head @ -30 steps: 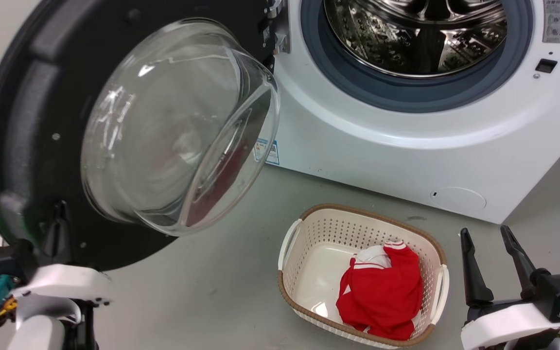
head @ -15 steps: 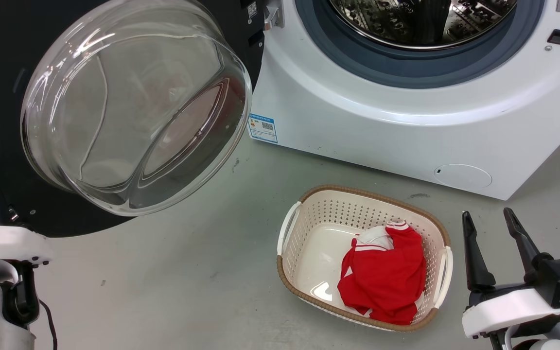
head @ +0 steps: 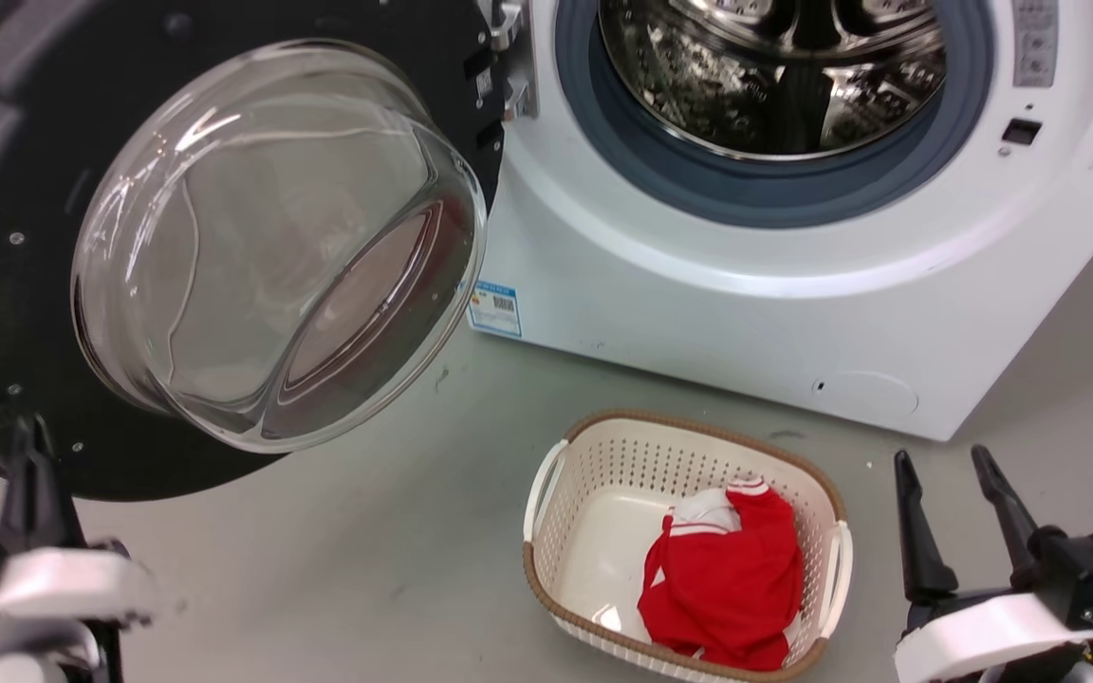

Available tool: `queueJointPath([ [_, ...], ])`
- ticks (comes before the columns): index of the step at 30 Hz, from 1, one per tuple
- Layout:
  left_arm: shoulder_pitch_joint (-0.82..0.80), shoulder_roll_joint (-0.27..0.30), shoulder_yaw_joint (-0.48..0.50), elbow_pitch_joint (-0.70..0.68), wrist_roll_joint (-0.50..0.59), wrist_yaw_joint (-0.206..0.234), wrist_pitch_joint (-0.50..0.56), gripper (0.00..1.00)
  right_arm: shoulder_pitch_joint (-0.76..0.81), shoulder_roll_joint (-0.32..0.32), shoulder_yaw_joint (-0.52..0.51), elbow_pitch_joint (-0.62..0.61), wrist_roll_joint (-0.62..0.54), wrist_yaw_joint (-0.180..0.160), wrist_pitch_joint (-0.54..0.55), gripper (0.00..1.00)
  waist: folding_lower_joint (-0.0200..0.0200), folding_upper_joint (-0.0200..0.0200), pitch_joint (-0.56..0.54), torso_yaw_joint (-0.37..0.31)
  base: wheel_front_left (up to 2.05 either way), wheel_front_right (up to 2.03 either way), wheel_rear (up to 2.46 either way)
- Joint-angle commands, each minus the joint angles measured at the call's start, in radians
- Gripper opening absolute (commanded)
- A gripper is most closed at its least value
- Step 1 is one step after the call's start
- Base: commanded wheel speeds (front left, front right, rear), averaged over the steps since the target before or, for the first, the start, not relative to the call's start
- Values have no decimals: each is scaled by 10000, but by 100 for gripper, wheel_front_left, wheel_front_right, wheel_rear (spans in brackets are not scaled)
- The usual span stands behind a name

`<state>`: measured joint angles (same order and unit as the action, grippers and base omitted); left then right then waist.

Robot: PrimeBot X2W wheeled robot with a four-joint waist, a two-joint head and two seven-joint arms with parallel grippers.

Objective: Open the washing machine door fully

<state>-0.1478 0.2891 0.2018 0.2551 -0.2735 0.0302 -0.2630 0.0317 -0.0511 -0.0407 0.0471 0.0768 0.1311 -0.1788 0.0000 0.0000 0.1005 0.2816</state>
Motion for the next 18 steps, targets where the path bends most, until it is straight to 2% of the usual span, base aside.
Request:
queueJointPath([
  [1,492,-203,-14,-330,179,19,-22,0,166,20,45,79,60,-7,-70,100,0,0,-351,-95,0,0,0],
  [7,1894,-1045,-391,-1421,608,42,-23,0,434,18,121,281,236,-7,-166,100,0,0,-956,-238,0,0,0],
  [9,2208,-1250,-524,-1677,663,42,-23,44,504,18,160,300,257,-7,-189,100,0,0,-1073,-299,0,0,0],
  [11,2458,-1442,-716,-1858,712,16,-23,100,549,18,182,292,270,-7,-201,100,0,0,-1147,-366,0,0,0],
  [18,2542,-1637,-1231,-2062,913,-186,-23,100,605,18,238,143,207,-7,-203,100,0,0,-1247,-732,0,0,0],
])
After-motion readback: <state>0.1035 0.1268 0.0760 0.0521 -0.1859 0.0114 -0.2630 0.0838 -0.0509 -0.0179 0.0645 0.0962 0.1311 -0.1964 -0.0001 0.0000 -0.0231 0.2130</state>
